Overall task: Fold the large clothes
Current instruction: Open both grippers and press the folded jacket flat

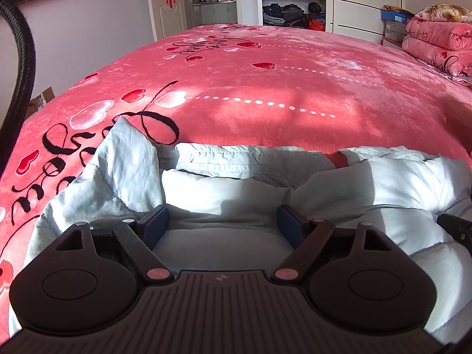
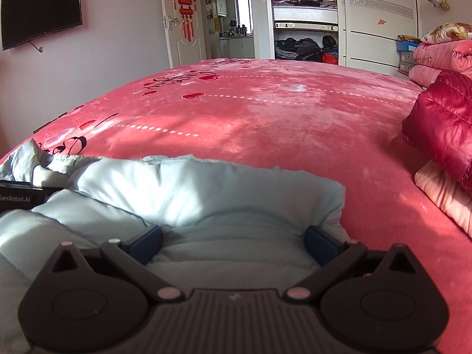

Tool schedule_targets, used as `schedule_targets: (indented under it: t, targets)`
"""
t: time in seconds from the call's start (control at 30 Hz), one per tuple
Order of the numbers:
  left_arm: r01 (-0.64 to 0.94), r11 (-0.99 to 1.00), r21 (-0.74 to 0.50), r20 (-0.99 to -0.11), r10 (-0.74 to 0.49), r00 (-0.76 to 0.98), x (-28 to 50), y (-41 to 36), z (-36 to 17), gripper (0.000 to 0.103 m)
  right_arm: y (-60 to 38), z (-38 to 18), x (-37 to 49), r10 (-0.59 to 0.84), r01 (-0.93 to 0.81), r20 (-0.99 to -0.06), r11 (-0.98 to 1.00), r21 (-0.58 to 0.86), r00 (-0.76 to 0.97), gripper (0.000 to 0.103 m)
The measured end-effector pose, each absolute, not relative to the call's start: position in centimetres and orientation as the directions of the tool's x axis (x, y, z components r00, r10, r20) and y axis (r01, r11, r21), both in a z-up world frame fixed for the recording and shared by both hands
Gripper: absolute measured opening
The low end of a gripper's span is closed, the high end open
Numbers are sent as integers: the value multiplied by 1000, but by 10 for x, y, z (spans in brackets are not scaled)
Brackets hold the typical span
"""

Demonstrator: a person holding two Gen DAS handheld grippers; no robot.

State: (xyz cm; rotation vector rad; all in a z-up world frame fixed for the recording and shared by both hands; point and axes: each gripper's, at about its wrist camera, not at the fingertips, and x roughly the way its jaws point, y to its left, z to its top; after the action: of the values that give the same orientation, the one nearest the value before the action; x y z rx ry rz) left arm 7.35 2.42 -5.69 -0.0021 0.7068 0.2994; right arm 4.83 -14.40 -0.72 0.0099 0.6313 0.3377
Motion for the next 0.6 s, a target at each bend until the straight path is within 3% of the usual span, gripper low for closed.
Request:
schedule_targets:
  t: [0.6]
  targets:
    - [-279,957,77,-631,263,730,75,26,-66,103,-143,-19,54,320,-302,-577,944,131,751,102]
